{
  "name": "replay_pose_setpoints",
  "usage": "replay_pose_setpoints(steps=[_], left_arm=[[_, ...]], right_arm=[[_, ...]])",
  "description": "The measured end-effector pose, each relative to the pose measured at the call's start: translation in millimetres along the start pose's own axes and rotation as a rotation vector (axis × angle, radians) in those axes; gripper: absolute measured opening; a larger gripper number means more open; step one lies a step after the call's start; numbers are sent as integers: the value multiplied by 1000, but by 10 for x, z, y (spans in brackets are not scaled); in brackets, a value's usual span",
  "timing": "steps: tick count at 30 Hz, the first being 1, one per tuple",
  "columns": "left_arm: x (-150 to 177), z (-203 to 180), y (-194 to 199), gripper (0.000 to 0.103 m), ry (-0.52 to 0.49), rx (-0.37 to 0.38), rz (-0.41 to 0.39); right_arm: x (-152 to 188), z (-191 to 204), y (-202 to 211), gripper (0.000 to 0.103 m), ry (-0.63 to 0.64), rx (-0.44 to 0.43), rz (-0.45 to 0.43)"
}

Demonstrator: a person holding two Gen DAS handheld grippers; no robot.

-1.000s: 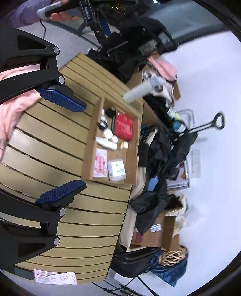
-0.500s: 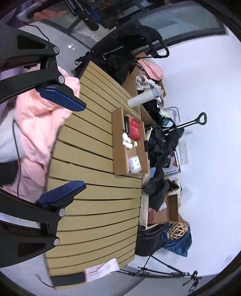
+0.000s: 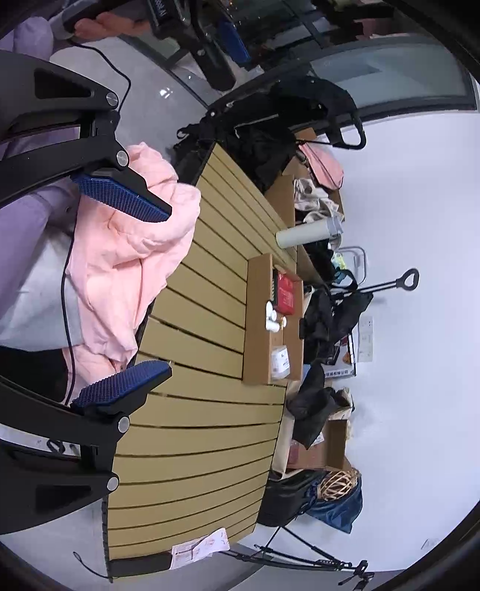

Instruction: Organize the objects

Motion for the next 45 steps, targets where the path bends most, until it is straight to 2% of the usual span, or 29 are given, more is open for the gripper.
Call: replay_pose_setpoints(steps=[9,45], left_arm=[[116,2,-83,103,24,-6,46],[152,7,-90,103,15,1,60]], right_arm=[[47,-72,19,81,-21,12,12],[54,-78,39,81,-31,30,8]])
Point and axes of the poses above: each gripper's, at about its wrist camera, not at the fingertips, and y roughly against the way its jaws point, z to its left, x to its underside, the point moved 9 cm from there along -y, roughly the way its jaws point, and after that the axes turned 13 degrees about -z, right-handed, at the moved point
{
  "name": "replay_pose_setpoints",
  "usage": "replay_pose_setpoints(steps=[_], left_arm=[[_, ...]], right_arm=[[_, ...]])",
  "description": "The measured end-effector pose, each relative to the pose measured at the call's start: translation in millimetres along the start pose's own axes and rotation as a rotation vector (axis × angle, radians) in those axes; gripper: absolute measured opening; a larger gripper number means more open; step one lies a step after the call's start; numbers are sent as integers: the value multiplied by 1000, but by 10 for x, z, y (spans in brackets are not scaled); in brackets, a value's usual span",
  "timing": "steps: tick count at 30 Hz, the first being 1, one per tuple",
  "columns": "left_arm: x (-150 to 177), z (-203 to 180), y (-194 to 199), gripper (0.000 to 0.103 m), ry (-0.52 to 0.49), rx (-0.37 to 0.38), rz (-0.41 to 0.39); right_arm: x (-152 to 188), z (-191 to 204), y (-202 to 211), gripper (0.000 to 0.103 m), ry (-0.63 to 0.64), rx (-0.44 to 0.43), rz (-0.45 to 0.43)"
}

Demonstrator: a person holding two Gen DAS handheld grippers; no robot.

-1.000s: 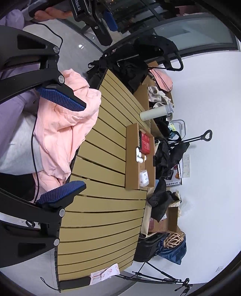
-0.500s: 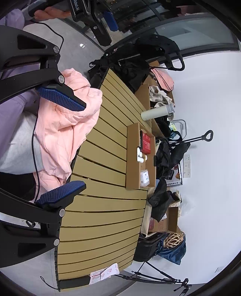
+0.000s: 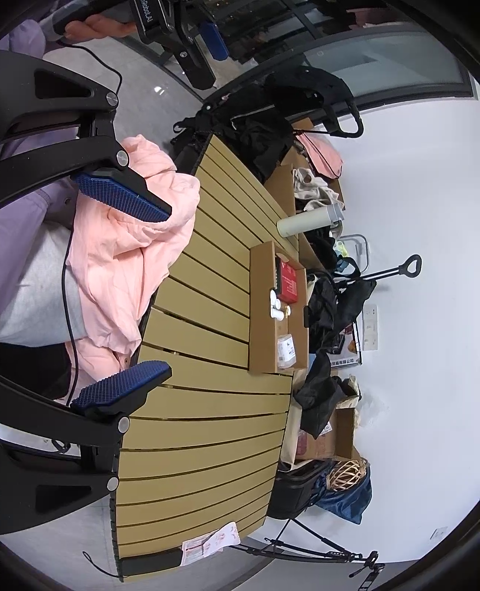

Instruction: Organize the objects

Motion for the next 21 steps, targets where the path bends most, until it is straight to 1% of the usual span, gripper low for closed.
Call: replay_pose_setpoints(steps=[21], left_arm=[[65,-7,-10,103,2,-7,8]], right_arm=[[36,-17,-39,81,-2,5,18]])
Point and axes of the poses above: each gripper's, at about its wrist camera, not at the fingertips, and y roughly against the way its jaws point, z to its left, x to its underside, the point moved 9 cm from there along -y, roughly the way its jaws point, and after that the axes turned 13 degrees about -z, right-handed, at the moved point
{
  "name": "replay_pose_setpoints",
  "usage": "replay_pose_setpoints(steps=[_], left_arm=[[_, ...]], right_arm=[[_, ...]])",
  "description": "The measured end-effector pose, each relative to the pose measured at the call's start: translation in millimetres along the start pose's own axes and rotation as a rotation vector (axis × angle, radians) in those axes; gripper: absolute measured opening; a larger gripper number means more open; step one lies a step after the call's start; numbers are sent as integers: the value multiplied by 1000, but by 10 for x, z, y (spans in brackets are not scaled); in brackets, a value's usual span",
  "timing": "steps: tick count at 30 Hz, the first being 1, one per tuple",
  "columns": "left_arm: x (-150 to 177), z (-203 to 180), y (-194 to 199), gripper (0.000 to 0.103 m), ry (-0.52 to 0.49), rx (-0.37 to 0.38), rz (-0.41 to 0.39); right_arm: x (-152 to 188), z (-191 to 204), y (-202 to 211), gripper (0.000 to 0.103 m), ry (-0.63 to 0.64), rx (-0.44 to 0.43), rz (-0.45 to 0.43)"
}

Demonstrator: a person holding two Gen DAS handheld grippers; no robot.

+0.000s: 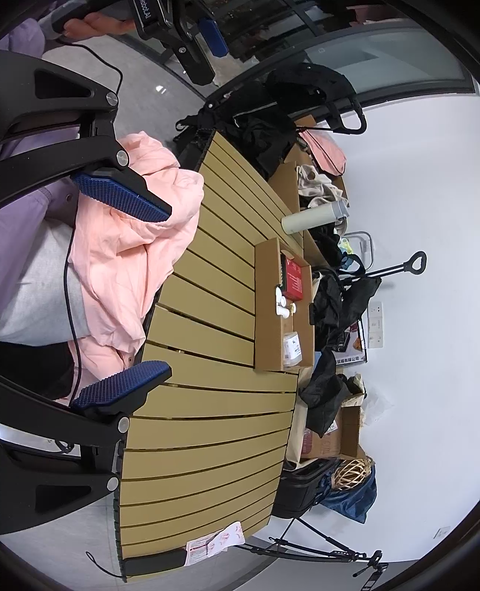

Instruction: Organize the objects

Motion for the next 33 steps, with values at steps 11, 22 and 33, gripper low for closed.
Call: replay_pose_setpoints(steps=[11,22,33], left_arm=[[-2,9,-1,103,-1,0,-2],[29,71,-41,103,-5,-26,23],[137,162,-239,103,0,-9,72]], right_arm=[[-15,-2,15,81,1,4,-10],[37,-61,-32,81,-2,23,17],[131,-85,-136,82,0,31,59]])
Point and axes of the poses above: each gripper's, at about its wrist camera, not at the fingertips, and y roughly against the way its jaws point, z to its left, x to its underside, the point moved 9 cm from there along -y, roughly the way its jaws point, and after that the axes turned 13 degrees about -z, right-handed, at the moved point
